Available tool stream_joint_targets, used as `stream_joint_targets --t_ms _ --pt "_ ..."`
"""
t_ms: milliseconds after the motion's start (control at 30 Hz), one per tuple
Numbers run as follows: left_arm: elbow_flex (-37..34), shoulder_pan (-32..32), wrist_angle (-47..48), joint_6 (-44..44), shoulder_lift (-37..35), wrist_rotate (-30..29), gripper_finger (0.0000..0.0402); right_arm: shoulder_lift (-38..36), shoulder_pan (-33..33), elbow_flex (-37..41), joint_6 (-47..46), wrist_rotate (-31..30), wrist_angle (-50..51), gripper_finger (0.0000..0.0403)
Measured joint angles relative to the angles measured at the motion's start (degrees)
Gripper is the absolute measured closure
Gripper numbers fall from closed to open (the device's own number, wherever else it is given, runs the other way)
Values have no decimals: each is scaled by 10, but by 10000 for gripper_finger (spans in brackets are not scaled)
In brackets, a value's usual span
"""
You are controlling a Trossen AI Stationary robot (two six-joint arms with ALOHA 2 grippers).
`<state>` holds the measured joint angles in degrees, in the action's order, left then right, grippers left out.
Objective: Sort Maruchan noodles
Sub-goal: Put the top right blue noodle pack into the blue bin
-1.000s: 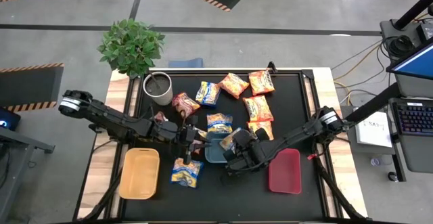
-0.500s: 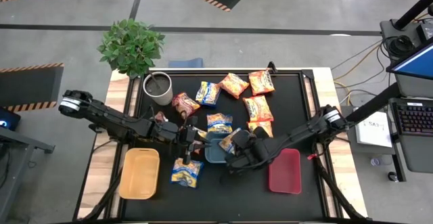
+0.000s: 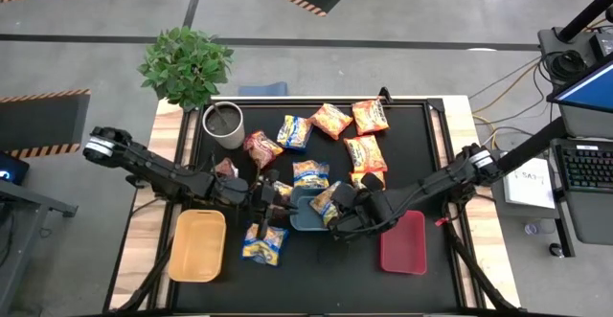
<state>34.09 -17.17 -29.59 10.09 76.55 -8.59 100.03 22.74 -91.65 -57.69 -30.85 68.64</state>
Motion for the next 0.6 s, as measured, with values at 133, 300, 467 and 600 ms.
stream_joint_targets --t_ms 133,300,467,600 --pt "0 -38 -13 21 0 -81 364 -2 -2 1 -13 35 -4 386" --pt "0 -82 -15 34 0 -187 364 -2 -5 1 -12 43 -4 346" --pt "0 -103 -19 54 0 -214 364 -2 -5 1 7 43 -4 290" --pt "0 -112 -46 62 20 -216 364 -3 -6 7 27 16 15 247"
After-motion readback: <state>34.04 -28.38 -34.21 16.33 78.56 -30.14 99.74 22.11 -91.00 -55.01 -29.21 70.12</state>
